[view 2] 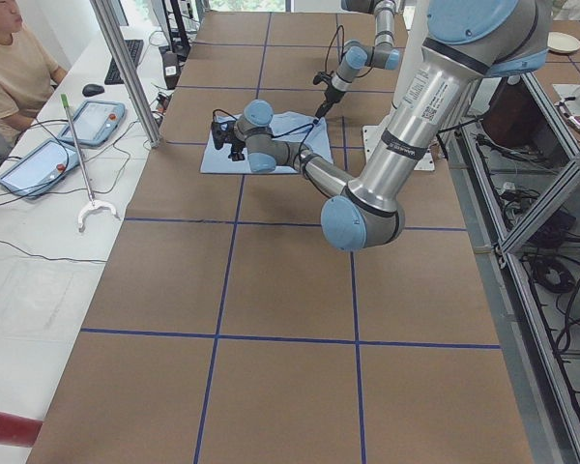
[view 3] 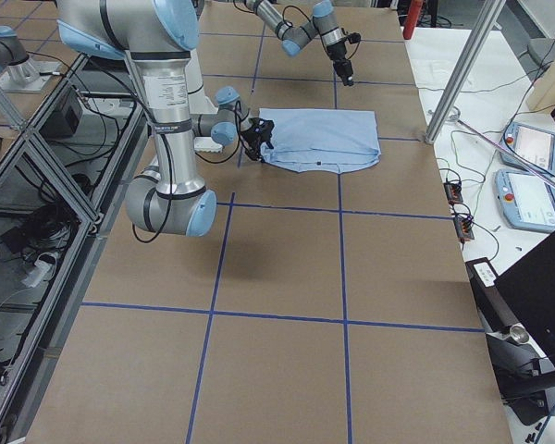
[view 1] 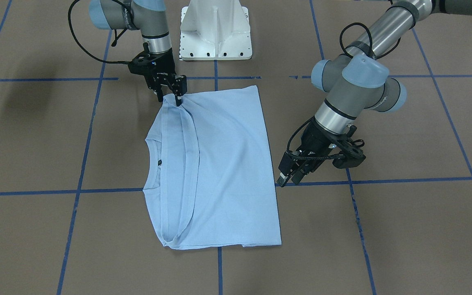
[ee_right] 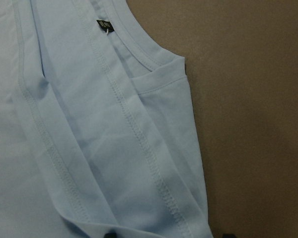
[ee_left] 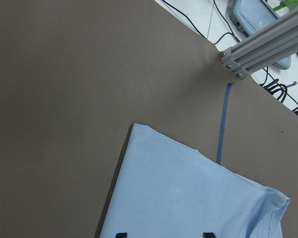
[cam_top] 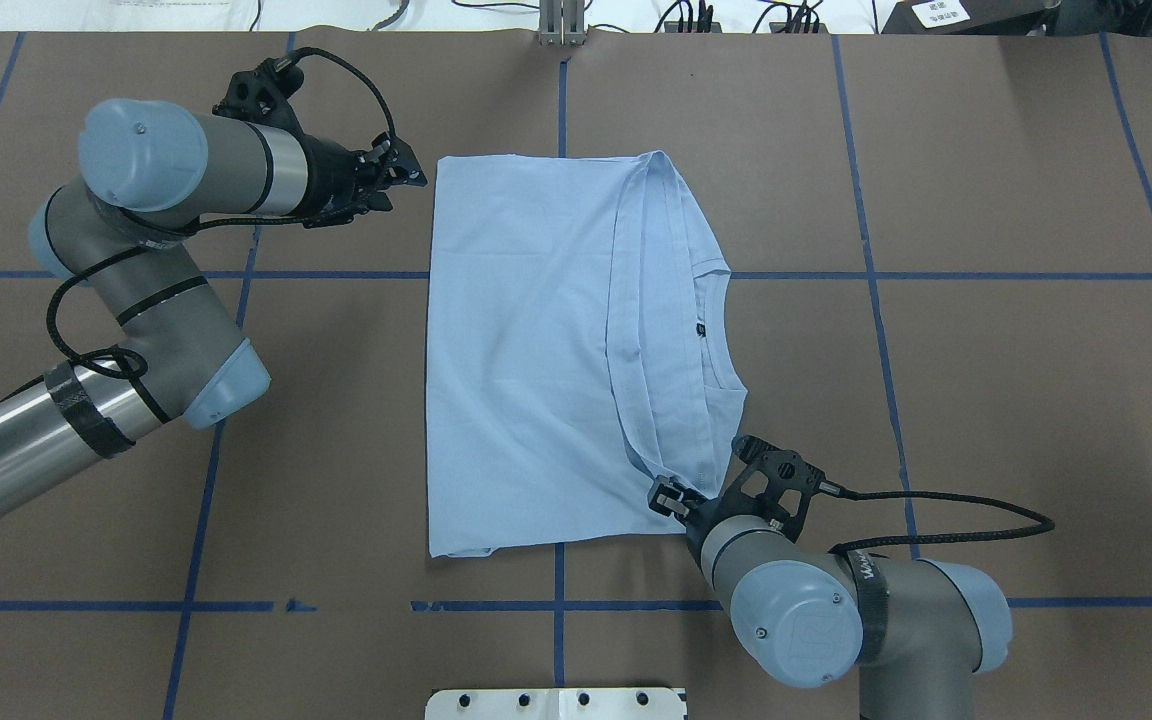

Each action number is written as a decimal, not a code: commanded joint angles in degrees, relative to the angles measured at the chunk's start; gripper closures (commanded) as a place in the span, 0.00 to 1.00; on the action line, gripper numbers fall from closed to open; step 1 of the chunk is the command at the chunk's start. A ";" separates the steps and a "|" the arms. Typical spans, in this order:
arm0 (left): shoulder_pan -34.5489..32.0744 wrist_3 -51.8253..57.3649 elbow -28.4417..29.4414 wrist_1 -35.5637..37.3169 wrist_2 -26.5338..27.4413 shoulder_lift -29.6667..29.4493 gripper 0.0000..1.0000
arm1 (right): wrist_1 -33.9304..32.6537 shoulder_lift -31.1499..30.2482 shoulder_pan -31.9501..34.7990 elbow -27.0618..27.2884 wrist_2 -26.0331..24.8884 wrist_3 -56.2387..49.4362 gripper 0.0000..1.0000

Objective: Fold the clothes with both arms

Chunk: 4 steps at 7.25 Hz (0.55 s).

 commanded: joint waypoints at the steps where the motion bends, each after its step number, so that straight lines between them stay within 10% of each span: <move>1: 0.00 0.01 0.00 0.00 0.00 0.00 0.41 | -0.16 0.09 0.04 0.02 0.00 1.32 0.69; 3: 0.00 0.01 0.00 0.00 0.00 0.00 0.41 | -0.25 0.09 -0.05 -0.07 0.00 1.50 1.00; 4: 0.00 -0.08 0.00 0.00 0.00 0.00 0.41 | -0.86 0.00 0.04 0.19 -0.09 1.51 1.00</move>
